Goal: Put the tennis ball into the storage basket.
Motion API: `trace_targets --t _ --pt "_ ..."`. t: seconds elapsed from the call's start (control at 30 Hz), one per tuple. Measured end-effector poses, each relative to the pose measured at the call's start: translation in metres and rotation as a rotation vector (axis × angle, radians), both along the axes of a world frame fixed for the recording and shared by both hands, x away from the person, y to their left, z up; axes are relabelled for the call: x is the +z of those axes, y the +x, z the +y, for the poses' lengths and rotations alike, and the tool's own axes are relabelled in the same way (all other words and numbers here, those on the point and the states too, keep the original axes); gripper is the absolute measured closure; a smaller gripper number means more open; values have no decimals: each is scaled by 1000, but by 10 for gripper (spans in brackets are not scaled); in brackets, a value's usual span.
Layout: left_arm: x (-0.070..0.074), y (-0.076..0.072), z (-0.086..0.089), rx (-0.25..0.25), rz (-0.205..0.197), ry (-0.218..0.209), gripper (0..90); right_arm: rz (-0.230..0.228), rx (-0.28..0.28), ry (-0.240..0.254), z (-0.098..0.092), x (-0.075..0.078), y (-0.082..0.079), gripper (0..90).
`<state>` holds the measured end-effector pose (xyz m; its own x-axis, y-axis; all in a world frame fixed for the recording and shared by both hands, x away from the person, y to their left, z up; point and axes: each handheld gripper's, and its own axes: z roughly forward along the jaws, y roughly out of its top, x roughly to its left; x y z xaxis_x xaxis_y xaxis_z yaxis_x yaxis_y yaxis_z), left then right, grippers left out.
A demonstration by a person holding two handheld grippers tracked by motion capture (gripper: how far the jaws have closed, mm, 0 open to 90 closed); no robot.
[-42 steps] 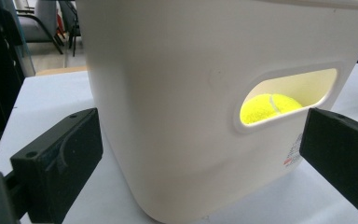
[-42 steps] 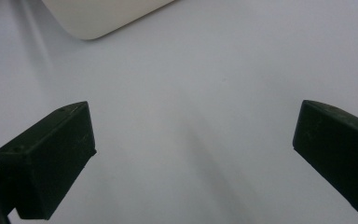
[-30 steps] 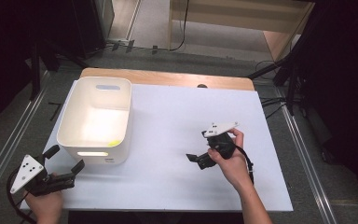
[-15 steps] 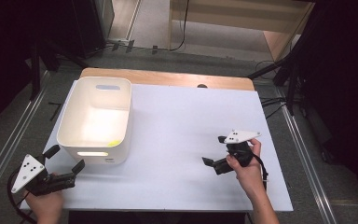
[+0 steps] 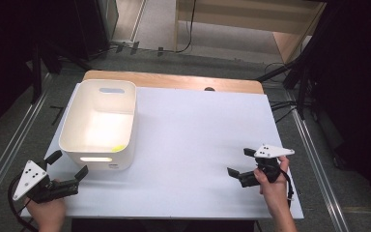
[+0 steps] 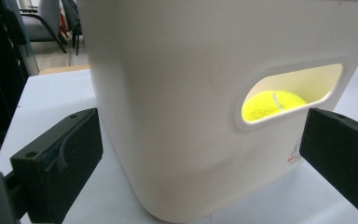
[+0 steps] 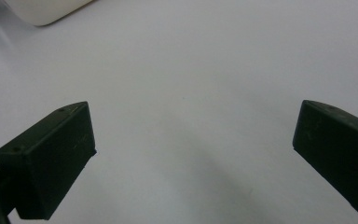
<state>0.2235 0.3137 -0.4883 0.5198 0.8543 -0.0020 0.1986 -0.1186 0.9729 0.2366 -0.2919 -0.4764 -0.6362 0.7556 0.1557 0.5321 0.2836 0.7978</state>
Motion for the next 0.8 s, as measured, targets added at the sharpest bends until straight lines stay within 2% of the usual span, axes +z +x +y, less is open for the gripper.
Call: trace_targets --t 0.27,0.57,0.8 --pt "0 0 -1 -1 3 5 0 -24 -54 15 -24 -8 -8 0" --pt "0 1 -1 0 6 -3 0 -101 -95 50 -43 -19 -21 0" --pt "0 1 1 -1 5 -9 0 -130 -108 80 -52 -26 -28 0"
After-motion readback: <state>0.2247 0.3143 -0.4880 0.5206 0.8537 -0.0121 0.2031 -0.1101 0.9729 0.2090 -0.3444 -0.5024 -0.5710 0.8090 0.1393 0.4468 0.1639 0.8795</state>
